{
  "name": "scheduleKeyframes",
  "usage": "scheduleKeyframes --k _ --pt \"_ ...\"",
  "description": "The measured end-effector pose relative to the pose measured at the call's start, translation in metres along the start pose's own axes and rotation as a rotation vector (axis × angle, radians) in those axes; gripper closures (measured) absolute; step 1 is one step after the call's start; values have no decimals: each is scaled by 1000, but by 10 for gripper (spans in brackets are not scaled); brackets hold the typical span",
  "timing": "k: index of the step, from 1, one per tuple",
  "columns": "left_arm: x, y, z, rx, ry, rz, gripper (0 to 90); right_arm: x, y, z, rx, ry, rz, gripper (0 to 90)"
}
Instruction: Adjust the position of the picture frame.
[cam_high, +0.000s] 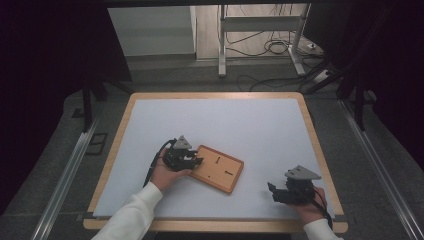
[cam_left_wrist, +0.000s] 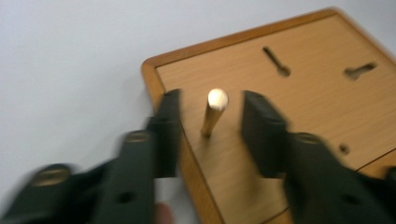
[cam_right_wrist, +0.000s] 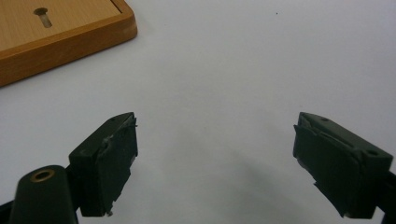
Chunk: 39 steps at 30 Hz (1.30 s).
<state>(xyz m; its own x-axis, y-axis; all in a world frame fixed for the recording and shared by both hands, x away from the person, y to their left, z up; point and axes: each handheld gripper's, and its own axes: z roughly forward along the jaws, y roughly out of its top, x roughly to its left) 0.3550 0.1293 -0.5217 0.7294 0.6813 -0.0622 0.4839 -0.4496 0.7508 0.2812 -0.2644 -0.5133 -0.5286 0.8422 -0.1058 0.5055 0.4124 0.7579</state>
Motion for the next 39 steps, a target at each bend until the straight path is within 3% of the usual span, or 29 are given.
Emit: scheduleKeyframes --k 4,9,12,16,27,32,39 --pt "-2 -7 -15 -29 2 -42 377 0 0 0 -3 0 -1 144" --pt "-9 -14 -29 -40 8 -18 324 3 1 -2 -13 -4 4 159" --pt "-12 -19 -37 -36 19 -4 315 4 4 -4 -23 -4 0 189" --pt "-13 -26 -44 -38 14 -15 315 5 10 -3 -31 15 -5 247" --pt "-9 -30 -46 -33 8 -29 313 14 37 16 -35 108 -14 414" --pt "-10 -31 -46 -38 2 -47 320 16 49 25 -29 123 -24 587" --pt "-15 -38 -48 -23 11 -32 320 19 67 38 -17 153 -61 860"
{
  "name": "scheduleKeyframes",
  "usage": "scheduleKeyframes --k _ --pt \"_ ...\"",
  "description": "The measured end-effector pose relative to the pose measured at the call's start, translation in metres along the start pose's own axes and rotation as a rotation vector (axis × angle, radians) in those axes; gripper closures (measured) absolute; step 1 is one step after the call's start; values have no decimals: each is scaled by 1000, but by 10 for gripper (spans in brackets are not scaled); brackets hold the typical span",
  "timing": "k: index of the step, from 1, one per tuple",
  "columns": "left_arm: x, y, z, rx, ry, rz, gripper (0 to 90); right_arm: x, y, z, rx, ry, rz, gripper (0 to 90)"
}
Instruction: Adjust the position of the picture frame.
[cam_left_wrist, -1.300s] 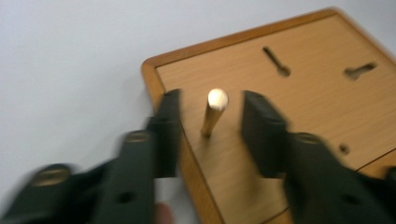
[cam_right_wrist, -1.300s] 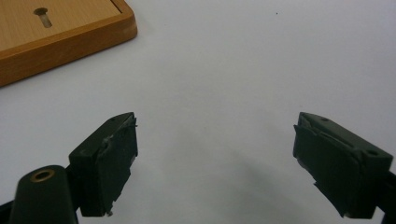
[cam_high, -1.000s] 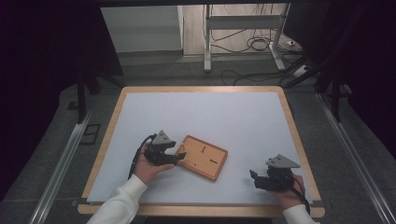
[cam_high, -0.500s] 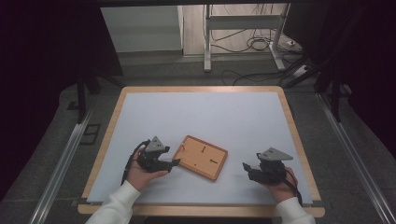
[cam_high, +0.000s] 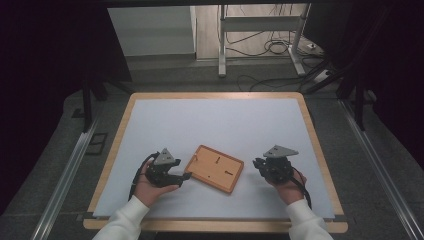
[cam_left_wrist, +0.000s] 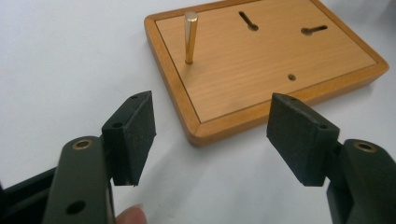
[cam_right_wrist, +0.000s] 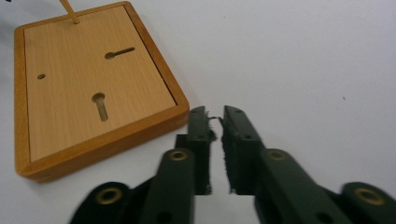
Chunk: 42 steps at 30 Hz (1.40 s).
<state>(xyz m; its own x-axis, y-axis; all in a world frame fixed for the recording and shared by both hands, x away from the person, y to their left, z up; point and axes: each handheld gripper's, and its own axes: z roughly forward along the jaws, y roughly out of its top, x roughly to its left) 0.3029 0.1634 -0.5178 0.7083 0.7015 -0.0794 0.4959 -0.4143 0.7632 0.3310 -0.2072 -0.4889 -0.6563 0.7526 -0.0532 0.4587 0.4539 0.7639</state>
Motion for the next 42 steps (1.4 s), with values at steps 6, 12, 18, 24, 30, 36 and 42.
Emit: scheduleKeyframes --k 6,12,18,24,30,36,42 --pt "-1 -4 -2 6 5 -6 320 -2 10 18 15 12 -29 900" --pt "1 -9 -4 12 15 -18 319 -1 18 36 33 38 -60 900" --pt "2 -10 -4 15 16 -18 318 1 23 49 56 48 -89 900" --pt "4 -11 -4 18 15 -20 317 2 25 62 91 66 -111 900" --pt "4 -12 -4 21 18 -21 317 2 24 66 104 62 -126 900" --pt "5 -12 -4 20 22 -28 315 4 23 64 110 65 -168 900" --pt "5 -12 -5 19 21 -29 314 13 20 56 135 88 -200 900"
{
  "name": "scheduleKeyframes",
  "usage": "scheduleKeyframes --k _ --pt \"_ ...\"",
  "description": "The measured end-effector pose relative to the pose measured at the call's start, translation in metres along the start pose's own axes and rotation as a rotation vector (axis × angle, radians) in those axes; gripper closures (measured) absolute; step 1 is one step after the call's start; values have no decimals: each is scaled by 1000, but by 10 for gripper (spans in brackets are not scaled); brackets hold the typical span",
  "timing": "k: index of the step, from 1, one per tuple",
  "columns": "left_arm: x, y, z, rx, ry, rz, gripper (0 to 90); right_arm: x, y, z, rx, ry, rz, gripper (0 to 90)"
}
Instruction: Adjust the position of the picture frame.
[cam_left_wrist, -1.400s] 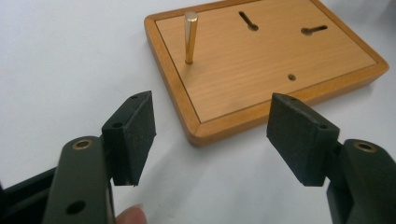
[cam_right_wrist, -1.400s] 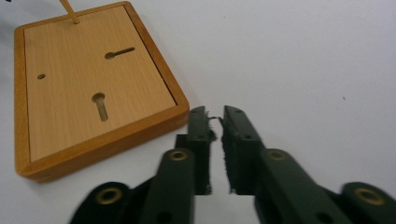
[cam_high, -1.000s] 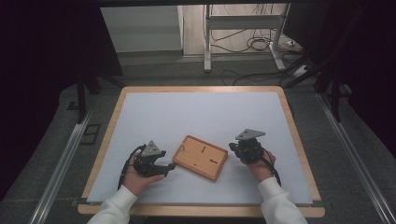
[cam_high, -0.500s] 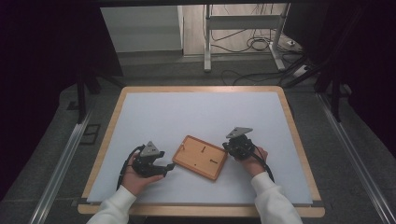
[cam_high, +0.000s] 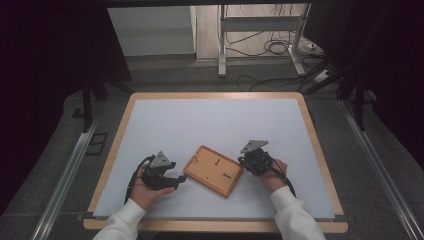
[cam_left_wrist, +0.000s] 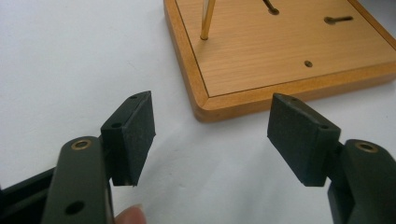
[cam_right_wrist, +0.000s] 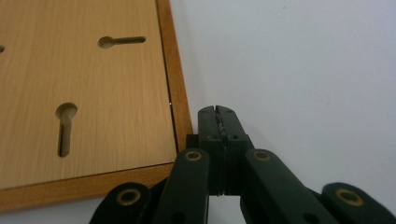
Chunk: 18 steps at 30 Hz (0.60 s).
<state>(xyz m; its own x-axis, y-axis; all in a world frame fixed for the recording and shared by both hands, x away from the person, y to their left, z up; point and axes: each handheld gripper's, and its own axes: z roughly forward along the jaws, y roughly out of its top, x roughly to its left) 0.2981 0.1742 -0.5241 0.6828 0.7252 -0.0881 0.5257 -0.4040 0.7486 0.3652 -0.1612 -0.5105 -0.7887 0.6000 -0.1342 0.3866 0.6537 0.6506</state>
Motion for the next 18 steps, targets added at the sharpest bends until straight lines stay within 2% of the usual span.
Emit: scheduleKeyframes --k 2,3,7,18 --pt "0 0 0 -4 0 -4 314 2 -1 -1 3 3 -5 900" --pt "0 0 -1 -5 0 -4 314 8 -4 -5 3 12 -12 900" --pt "1 0 0 -3 1 -4 314 16 -8 -11 4 17 -25 900" --pt "2 0 -2 -5 3 -1 314 32 -14 -19 10 34 -19 900"
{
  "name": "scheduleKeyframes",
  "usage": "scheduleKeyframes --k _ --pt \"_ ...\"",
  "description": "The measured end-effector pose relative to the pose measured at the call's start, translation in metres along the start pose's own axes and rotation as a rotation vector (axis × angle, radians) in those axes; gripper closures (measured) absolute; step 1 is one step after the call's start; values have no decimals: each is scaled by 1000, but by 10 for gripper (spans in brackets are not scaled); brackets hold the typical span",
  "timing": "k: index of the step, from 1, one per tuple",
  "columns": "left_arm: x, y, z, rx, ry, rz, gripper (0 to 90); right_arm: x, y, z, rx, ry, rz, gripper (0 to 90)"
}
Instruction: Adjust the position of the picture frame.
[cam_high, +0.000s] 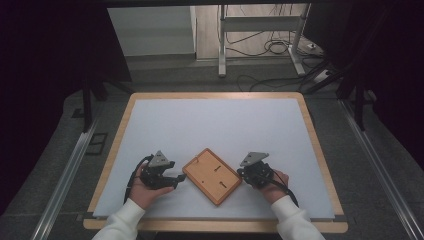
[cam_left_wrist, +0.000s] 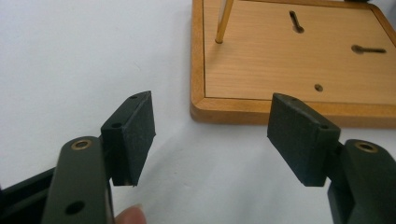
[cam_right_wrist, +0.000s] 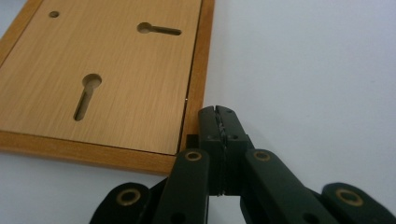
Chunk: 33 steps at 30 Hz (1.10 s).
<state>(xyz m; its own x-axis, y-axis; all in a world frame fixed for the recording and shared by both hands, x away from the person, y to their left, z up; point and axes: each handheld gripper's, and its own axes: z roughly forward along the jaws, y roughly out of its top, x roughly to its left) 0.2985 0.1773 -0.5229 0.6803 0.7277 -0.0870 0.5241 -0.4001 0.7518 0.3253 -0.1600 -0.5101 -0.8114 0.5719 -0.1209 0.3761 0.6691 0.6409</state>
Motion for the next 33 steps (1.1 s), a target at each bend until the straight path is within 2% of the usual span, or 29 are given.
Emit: scheduleKeyframes --k 1,8,18,22,26,33 --pt "0 0 0 -2 -1 0 314 5 -1 -1 3 -5 -7 900" --pt "1 0 -1 -4 1 -3 314 16 -2 -4 3 -9 -7 900" --pt "0 0 -1 -7 4 -6 314 38 -4 -8 -2 17 -33 900" --pt "1 -2 -3 -13 7 -10 316 34 -5 -11 -34 38 -17 900" --pt "3 -5 -7 -16 11 -21 317 29 -6 -15 -52 23 -7 900" --pt "8 -11 -13 -18 20 -38 323 10 -17 -32 -95 -6 58 900"
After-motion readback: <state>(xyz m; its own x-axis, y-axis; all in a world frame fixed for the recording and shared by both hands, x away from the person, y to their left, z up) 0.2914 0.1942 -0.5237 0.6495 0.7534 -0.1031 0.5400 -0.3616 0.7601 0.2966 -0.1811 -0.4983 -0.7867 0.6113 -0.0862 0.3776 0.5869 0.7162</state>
